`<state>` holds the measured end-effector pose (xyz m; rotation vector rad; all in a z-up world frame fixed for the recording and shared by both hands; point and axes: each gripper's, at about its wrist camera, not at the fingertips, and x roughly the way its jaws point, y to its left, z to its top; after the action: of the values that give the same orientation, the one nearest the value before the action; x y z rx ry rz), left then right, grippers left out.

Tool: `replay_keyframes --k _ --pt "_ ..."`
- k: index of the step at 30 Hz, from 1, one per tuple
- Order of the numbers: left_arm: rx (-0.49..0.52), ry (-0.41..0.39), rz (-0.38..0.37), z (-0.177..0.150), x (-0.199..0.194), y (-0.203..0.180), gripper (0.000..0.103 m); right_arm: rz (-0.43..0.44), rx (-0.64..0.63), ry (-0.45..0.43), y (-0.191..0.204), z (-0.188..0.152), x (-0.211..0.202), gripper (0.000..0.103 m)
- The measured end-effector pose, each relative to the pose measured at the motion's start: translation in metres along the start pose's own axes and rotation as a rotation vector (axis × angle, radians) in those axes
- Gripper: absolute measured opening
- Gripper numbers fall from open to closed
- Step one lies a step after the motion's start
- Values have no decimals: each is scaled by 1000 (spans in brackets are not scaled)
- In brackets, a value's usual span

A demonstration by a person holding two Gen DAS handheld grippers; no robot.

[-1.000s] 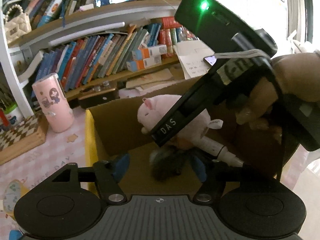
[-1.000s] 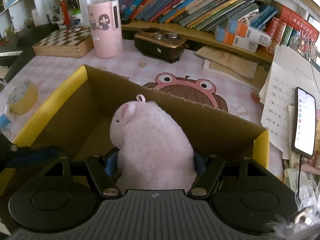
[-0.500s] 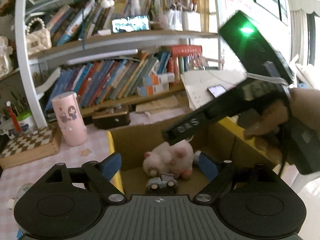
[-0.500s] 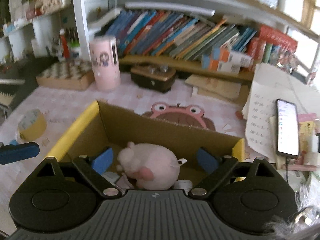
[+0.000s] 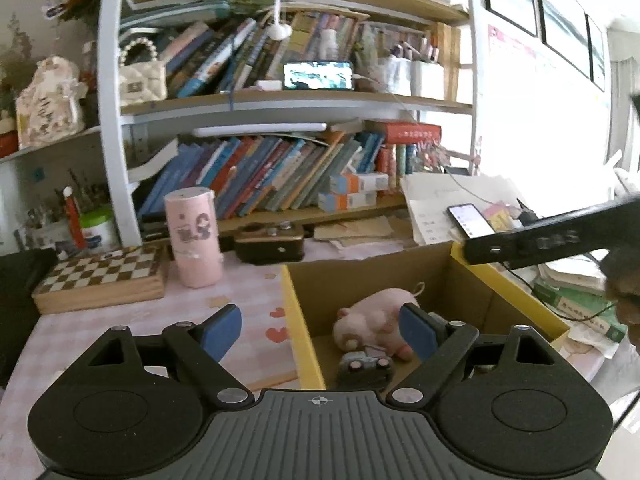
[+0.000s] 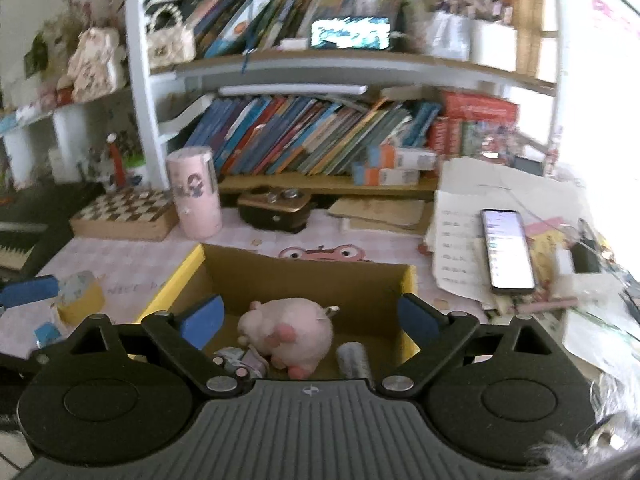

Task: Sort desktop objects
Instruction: 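Open both grippers to release the car and pig, then withdraw, then move both tools back toward the tape roll and blue item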

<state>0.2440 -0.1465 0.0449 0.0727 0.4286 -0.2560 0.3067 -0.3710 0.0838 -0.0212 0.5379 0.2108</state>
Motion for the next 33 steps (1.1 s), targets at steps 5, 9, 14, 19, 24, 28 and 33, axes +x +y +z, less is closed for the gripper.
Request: replay_keyframes --k 5,9,14,19,24,28,33 --pt "-17 -7 21 -7 -12 17 94 -102 2 -39 -1 -18 -21 94" --pt "-52 2 22 -13 -20 31 94 -141 23 -34 3 -34 -33 94" --pt "-63 7 19 -23 -30 42 94 -168 47 -8 17 -56 -43 94" --pt "-40 31 18 -38 -40 52 94 -196 47 20 43 -80 -51 94" --pt "-44 70 16 -55 -51 68 94 -193 94 54 72 -101 -58 94" --pt "-30 86 18 -67 -61 79 94 -186 120 86 99 -112 -61 94" --pt "-26 110 16 -82 -76 92 94 -164 133 111 132 -123 -65 94"
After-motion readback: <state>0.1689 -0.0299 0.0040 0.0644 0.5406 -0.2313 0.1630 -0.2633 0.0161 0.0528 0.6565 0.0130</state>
